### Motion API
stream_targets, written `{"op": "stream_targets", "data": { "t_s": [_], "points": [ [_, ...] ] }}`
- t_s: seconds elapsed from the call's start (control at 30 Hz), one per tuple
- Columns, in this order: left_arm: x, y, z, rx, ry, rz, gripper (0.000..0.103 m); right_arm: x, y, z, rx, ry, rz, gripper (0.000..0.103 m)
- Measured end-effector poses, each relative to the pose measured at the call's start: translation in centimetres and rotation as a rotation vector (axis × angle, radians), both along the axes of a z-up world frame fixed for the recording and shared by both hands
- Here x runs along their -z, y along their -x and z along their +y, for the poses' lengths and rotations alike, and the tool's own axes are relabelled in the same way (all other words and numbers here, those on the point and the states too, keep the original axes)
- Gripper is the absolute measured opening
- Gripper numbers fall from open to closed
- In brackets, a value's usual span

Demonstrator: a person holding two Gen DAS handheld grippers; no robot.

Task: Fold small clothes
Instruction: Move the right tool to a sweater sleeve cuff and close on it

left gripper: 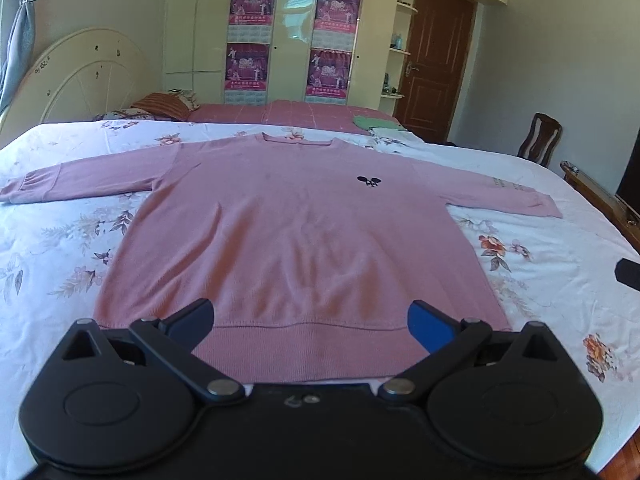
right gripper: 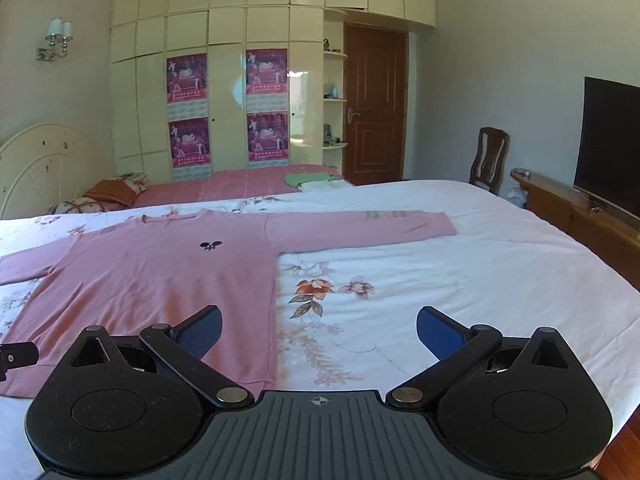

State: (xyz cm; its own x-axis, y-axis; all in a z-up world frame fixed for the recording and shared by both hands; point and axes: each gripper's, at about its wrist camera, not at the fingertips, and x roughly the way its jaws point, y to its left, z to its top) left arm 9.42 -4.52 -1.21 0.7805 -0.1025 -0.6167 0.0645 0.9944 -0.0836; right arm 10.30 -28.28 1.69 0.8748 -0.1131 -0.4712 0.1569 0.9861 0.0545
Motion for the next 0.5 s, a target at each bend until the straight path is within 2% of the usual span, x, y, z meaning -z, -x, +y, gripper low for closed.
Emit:
{"op": "stream_targets", "data": {
  "t_s": [0.03, 0.1, 0.17, 0.2, 0.23, 0.27, 0.3, 0.33, 0.4, 0.5],
  "points": [
    [-0.1, -0.7, 0.0, -0.002, -0.008, 0.003, 0.103, 0.0, -0.5, -0.3, 0.004, -0.005, 0.002, 0.103],
    [-0.2, -1.7, 0.2, 0.024, 0.004, -0.014, 0.091, -0.1, -1.5, -1.1, 0.015, -0.011, -0.001, 0.102],
    [-0.4, -2.9, 0.1, -0.01, -0.039, -0.023, 0.082, -0.2, -2.7, -1.8, 0.018, -0.021, -0.004, 0.102],
    [-0.4, -3.5, 0.1, -0.018, -0.053, -0.031, 0.082, -0.2, -3.2, -2.1, 0.02, -0.026, -0.006, 0.1],
    [-0.6, -4.3, 0.3, -0.027, -0.054, -0.041, 0.082, -0.3, -3.9, -2.6, 0.023, -0.03, -0.012, 0.09],
    [-0.7, -4.9, 0.5, -0.041, -0.053, -0.051, 0.082, -0.4, -4.7, -3.1, 0.03, -0.03, -0.006, 0.068],
    [-0.8, -5.7, 0.7, -0.058, -0.054, -0.06, 0.084, -0.4, -5.5, -3.5, 0.037, -0.034, 0.002, 0.061],
    [-0.9, -6.7, 0.9, -0.07, -0.054, -0.072, 0.086, -0.4, -6.4, -4.1, 0.043, -0.051, 0.006, 0.061],
    [-1.1, -8.6, 1.2, -0.089, -0.054, -0.112, 0.102, -0.6, -7.9, -5.5, 0.05, -0.084, -0.003, 0.061],
    [-0.8, -12.3, 1.4, -0.075, -0.073, -0.095, 0.101, -0.9, -10.9, -8.0, 0.076, -0.128, -0.015, 0.061]
  ]
}}
